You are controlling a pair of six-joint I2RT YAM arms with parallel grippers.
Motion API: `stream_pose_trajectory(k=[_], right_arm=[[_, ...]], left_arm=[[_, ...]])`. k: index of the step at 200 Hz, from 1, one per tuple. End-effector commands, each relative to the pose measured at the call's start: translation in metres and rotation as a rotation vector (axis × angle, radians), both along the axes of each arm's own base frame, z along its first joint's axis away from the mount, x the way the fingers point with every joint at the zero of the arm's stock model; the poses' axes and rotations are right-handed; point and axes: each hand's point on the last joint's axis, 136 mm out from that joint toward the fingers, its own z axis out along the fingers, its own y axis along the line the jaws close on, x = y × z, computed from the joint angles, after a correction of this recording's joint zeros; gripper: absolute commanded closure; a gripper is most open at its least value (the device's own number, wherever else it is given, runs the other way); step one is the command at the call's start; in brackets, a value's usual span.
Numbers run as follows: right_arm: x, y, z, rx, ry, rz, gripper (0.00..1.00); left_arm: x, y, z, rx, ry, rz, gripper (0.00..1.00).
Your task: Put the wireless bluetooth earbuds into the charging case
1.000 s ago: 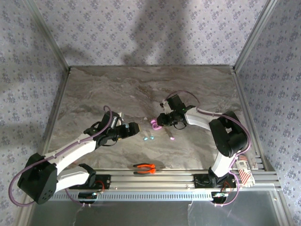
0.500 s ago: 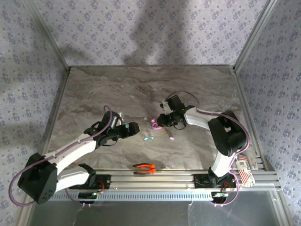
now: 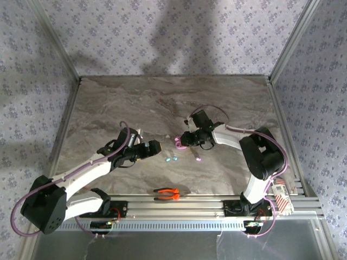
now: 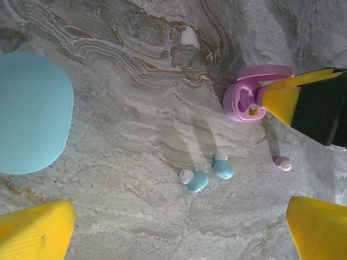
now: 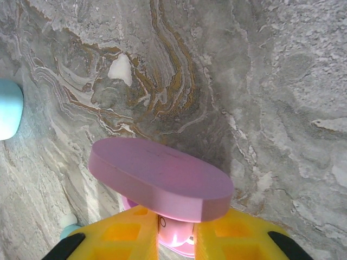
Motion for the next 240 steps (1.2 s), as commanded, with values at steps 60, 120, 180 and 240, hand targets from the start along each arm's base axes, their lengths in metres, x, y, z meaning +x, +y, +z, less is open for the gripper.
stream_pose_trajectory(k=[60,120,180,240], right_arm=[[-0.009,-0.006,0.006,-0.047,-0.001,0.005,0.75],[-0.008,-0.006,0.016,-0.043,-0.02,0.004,0.71],[-0.009,-0.009,0.026,-0.043,-0.04,-0.003,0.71],[-0.018,-0.023,0.059,-0.035,-0.094,-0.04,0.58]], left_arm=[[0.0,-0.002,0.004,-0.018,-0.013,-0.019,0.0],[0.001,-0.002,0.006,-0.021,-0.016,-0.016,0.0],[-0.001,-0.001,0.008,-0.021,-0.018,-0.014,0.0],[-0.006,0.0,0.023,-0.052,-0.049,-0.003,0.0]])
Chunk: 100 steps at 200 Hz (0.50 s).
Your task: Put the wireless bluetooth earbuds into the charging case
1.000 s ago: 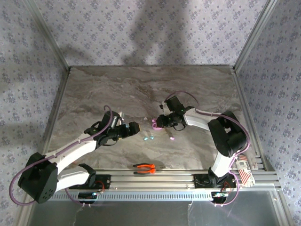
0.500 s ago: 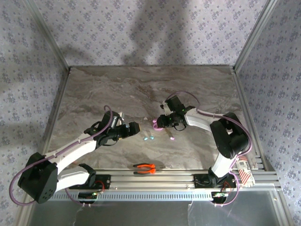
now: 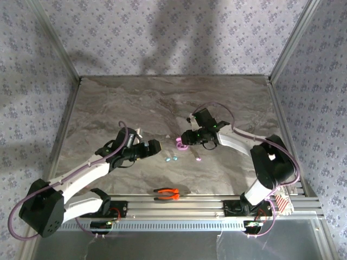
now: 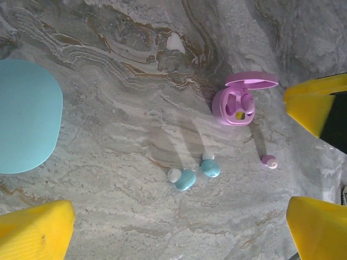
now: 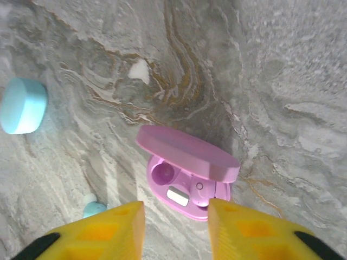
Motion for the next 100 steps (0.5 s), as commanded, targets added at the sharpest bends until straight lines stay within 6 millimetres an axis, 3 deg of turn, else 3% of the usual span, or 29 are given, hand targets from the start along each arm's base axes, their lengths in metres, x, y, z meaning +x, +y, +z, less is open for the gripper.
stream_pose_trajectory(k=[1,55,100], right_arm=[[-0.011,-0.011,0.018,-0.016,-0.027,-0.017,0.57],[-0.046,-0.047,0.053,-0.017,-0.088,-0.085,0.32],[-0.087,-0.082,0.064,-0.018,-0.094,-0.141,0.1]], left_arm=[[-0.005,0.001,0.01,-0.022,-0.019,0.003,0.0],[-0.037,-0.007,0.023,-0.015,-0.042,-0.035,0.0],[-0.073,-0.015,0.023,-0.014,-0.008,-0.1,0.0]])
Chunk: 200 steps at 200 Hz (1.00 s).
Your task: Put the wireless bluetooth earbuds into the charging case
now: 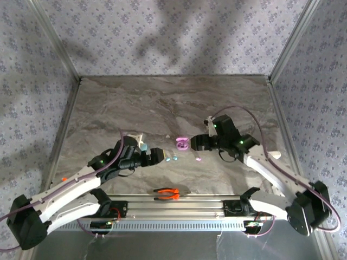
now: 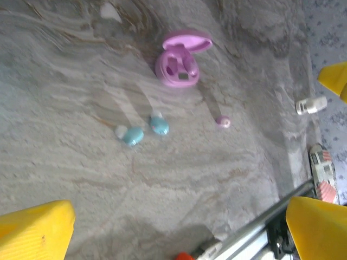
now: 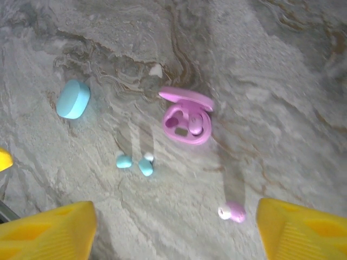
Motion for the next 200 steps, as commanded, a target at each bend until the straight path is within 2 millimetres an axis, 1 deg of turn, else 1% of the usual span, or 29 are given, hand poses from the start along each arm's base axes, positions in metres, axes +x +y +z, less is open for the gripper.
stream_pose_trajectory(k=[1,5,19,58,83,99,126,164,184,200], right_arm=[[-0.027,-0.024,-0.012,-0.05,0.057,-0.042,0.1],[-0.033,-0.028,-0.015,-0.061,0.074,-0.047,0.08],[-0.046,-0.037,-0.019,-0.055,0.101,-0.074,0.05],[-0.072,-0.047,-0.03,-0.009,0.179,-0.119,0.04],[-0.081,-0.053,-0.042,-0.032,0.234,-0.144,0.06],[-0.085,-0.056,-0.049,-0.05,0.265,-0.149,0.08],[-0.085,-0.056,-0.053,-0.062,0.278,-0.146,0.11],[-0.074,-0.058,-0.064,-0.068,0.284,-0.162,0.16],[-0.065,-0.058,-0.072,-0.069,0.296,-0.15,0.25],[-0.056,-0.059,-0.078,-0.066,0.319,-0.151,0.35]], left_arm=[[-0.019,0.005,-0.013,0.035,0.055,0.004,0.0],[-0.021,0.004,-0.014,0.034,0.061,0.001,0.0],[-0.031,-0.001,-0.015,0.021,0.081,-0.015,0.0],[-0.053,-0.017,-0.016,0.014,0.123,-0.065,0.0],[-0.058,-0.028,-0.013,0.023,0.116,-0.086,0.0],[-0.057,-0.033,-0.011,0.026,0.108,-0.094,0.0],[-0.045,-0.037,-0.005,0.055,0.055,-0.077,0.0],[-0.03,-0.048,0.007,0.043,-0.002,-0.054,0.0],[-0.021,-0.051,0.016,0.063,-0.039,-0.051,0.0],[-0.011,-0.05,0.021,0.076,-0.043,-0.044,0.0]])
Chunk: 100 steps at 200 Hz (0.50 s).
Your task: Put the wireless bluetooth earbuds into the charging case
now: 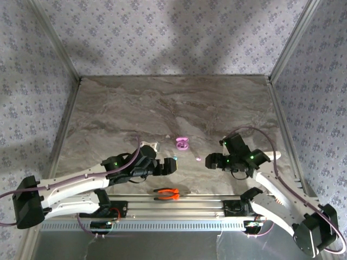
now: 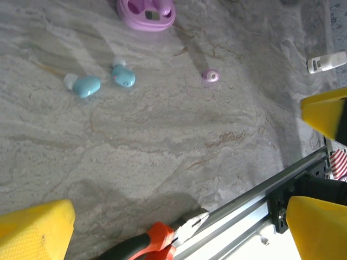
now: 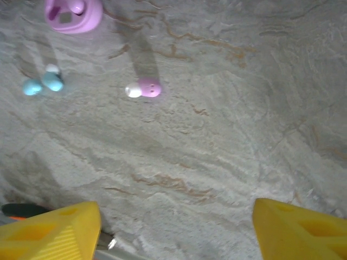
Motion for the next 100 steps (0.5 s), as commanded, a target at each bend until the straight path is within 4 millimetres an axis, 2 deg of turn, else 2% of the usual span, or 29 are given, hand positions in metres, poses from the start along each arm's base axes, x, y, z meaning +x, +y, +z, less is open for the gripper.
stream_pose_trajectory(k=[1,48,100], right_arm=[[0.011,0.002,-0.007,0.02,0.011,0.022,0.36],[0.028,0.008,-0.023,0.02,0.058,0.037,0.77],[0.041,0.021,-0.04,-0.019,0.1,0.094,0.82]], left_arm=[[0.021,-0.005,0.025,-0.01,-0.073,0.013,0.0],[0.053,0.005,0.026,-0.041,-0.048,0.039,0.0],[0.074,0.021,0.015,-0.05,-0.023,0.093,0.0]])
